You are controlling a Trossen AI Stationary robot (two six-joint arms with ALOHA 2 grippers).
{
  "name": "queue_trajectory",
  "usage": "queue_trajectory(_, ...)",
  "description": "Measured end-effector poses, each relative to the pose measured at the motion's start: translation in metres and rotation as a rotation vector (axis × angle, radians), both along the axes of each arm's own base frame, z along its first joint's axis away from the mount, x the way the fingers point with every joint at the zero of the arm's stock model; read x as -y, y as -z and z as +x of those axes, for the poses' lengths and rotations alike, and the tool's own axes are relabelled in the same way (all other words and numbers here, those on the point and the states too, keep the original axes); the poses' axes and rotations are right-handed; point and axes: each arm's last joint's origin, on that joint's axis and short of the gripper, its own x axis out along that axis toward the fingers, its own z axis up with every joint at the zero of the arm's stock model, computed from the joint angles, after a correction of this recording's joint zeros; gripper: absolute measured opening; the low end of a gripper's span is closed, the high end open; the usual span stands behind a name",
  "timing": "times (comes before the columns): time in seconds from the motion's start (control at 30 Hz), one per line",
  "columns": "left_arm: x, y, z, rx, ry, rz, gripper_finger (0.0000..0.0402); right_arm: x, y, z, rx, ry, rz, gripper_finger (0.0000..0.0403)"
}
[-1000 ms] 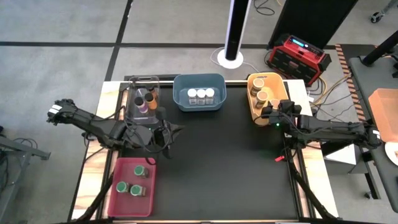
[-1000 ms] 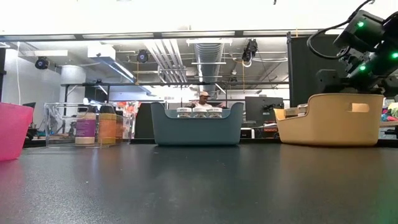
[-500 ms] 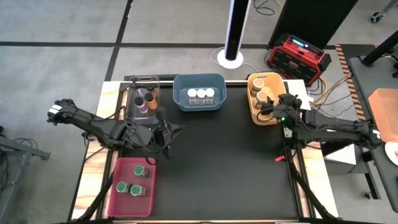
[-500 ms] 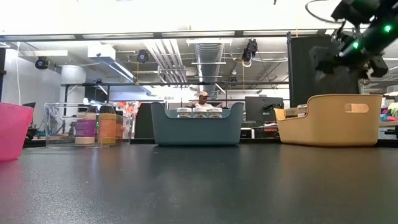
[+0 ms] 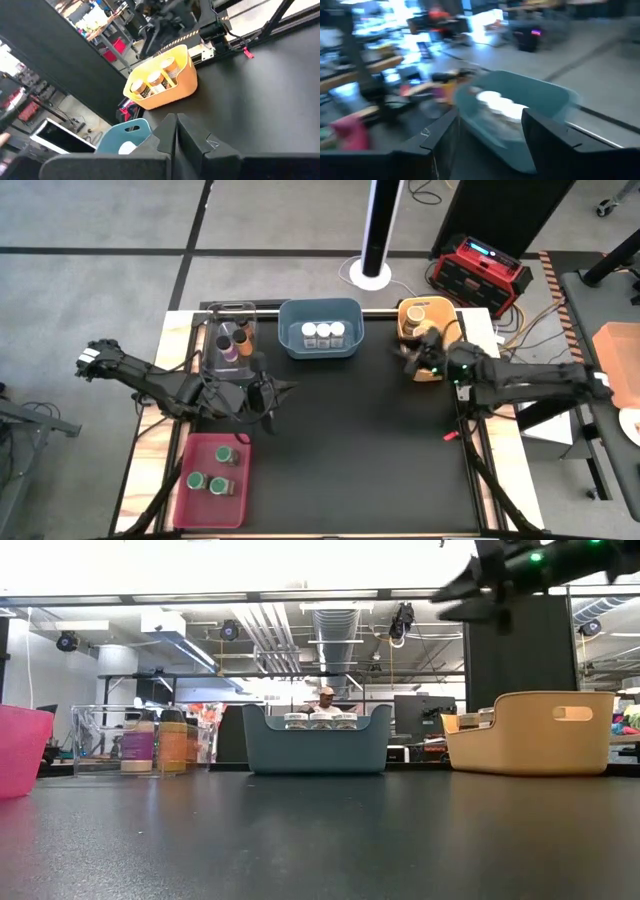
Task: Sort spices by type
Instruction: Return to Home Position
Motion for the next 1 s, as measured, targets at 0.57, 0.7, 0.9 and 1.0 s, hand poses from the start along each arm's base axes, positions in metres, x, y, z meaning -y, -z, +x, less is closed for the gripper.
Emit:
queue_trajectory(0.57,-0.061,-0.003,-0.025,0.342,0.372,-0.303,0.0,-0.031,-0.022,0.048,0.172,-0.371,-0.299,0.0165)
queue_trajectory(0.7,-0.065,0.007,-0.062,0.408,0.372,-0.305,0.0,-0.032,-0.026,0.021,0.181,-0.367,-0.339,0.0148)
queue_trajectory(0.9,-0.066,0.036,-0.101,0.461,0.373,-0.382,0.0,-0.035,-0.019,-0.012,0.237,-0.42,-0.312,0.0119)
queue_trajectory(1.0,-0.066,0.048,-0.118,0.5,0.379,-0.401,0.0,-0.038,-0.014,-0.027,0.231,-0.435,-0.321,0.0106)
